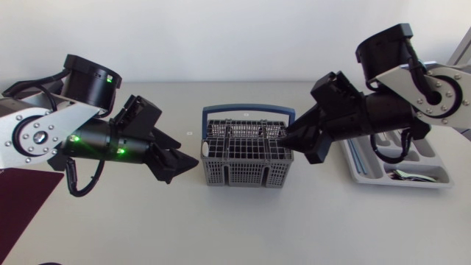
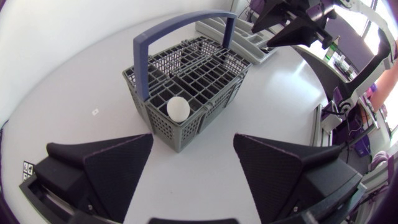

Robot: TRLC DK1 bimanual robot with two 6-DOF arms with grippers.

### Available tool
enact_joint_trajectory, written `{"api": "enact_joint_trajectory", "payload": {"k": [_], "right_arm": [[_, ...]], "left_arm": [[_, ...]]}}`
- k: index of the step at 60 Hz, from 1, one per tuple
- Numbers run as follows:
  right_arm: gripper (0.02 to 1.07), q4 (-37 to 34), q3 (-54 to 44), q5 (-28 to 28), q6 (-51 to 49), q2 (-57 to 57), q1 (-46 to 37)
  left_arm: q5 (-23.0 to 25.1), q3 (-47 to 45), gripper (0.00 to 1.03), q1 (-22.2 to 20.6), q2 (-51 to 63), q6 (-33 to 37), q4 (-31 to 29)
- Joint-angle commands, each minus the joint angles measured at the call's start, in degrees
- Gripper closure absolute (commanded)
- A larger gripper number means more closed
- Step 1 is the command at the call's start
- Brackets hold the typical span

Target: Transfer all utensils from the basket to the drawer tray.

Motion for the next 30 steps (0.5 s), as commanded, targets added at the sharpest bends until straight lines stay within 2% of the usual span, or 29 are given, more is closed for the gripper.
{"api": "enact_joint_trajectory", "payload": {"k": [1, 12, 30], "right_arm": [[0.47, 1.2, 0.6, 1.6, 5.9, 1.5, 3.8], [0.47, 1.9, 5.2, 6.7, 14.7, 8.7, 13.0], [0.48, 1.8, 14.8, 8.8, 21.2, 18.7, 19.9]], "left_arm": [[0.4, -1.8, 0.13, 0.3, 1.1, 1.5, 0.8], [0.5, -2.9, 0.12, 0.4, 2.2, 2.2, 3.0], [1.3, -3.9, 0.12, 1.8, 1.8, 5.1, 3.4]]}}
